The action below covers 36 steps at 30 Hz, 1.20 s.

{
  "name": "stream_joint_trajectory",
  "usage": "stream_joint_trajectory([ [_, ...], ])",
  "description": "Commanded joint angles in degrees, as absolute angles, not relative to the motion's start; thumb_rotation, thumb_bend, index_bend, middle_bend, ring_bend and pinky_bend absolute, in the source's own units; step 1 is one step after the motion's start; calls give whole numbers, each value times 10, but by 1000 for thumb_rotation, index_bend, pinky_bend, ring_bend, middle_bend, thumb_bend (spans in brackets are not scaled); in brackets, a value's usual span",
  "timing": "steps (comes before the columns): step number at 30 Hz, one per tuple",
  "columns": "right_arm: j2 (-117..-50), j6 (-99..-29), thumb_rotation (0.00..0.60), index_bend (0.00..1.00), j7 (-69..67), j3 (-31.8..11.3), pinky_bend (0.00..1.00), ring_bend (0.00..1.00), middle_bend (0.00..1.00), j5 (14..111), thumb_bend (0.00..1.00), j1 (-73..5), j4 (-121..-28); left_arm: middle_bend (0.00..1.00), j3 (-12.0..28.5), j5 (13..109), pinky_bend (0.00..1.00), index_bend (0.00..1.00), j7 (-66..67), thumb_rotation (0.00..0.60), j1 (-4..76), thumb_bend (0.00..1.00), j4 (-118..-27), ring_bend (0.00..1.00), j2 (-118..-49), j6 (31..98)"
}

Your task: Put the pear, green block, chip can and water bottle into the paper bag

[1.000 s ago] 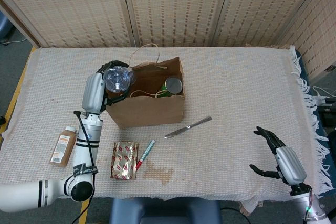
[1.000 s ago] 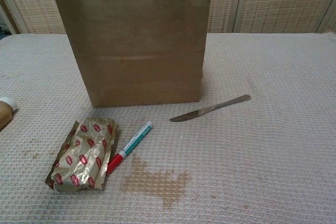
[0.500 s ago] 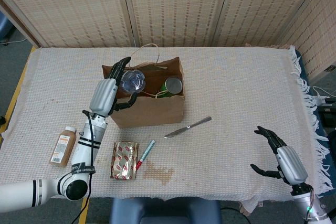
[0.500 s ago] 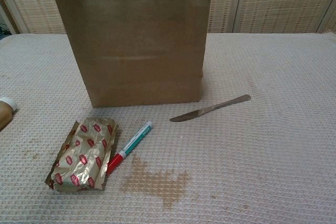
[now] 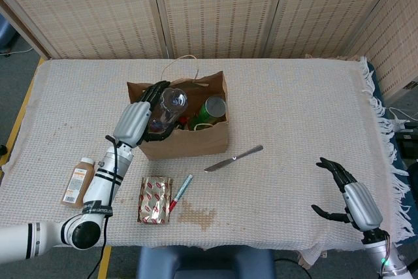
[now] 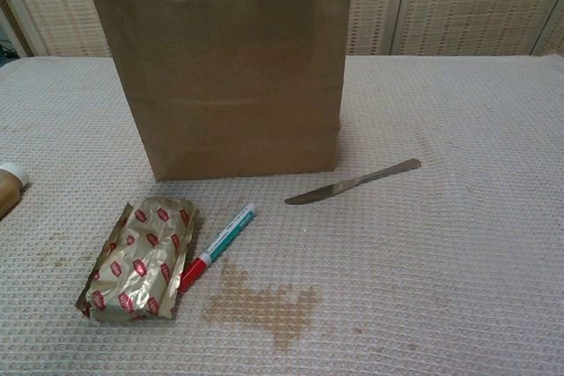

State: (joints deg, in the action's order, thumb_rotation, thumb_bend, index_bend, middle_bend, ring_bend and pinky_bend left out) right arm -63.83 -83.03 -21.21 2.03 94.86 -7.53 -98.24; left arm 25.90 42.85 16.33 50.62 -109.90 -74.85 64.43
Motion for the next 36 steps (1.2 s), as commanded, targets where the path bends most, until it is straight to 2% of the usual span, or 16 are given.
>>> stream_joint_trajectory([
  [1,-638,-830,600,11,-213,20,179,66,151,948,85,-75,-982,0,264,408,108,0,152,600,512,318,-1112,0,-740,625],
  [8,-638,-827,600,11,-210,19,176,66,151,945,86,-76,-983,0,298,334,108,0,117,600,539,316,-1120,0,-719,574],
  [13,-637,-825,600,11,-210,22,176,66,151,946,85,-76,-985,0,338,227,108,0,88,600,580,317,-1109,0,-719,552],
  [18,-635,-826,600,11,-218,19,176,66,150,941,85,-75,-985,0,357,119,108,0,79,600,623,318,-1079,0,-717,532],
  [21,-633,-823,600,11,-225,19,176,66,150,937,86,-76,-985,0,355,109,108,0,79,600,632,322,-1072,0,-715,533],
  [25,-630,-819,600,11,-231,19,176,66,150,937,85,-78,-985,0,334,220,108,0,74,600,612,342,-1087,0,-723,587],
  [29,-630,-823,600,17,-231,20,176,66,150,941,86,-77,-982,0,308,349,108,0,56,600,562,441,-1128,0,-714,650],
  [32,-632,-828,600,19,-227,20,176,66,150,945,85,-75,-980,0,275,456,108,0,56,600,513,473,-1158,0,-684,695],
  [36,-634,-837,600,22,-217,22,170,66,150,953,85,-71,-976,0,204,608,109,0,72,600,436,469,-1181,0,-615,732],
])
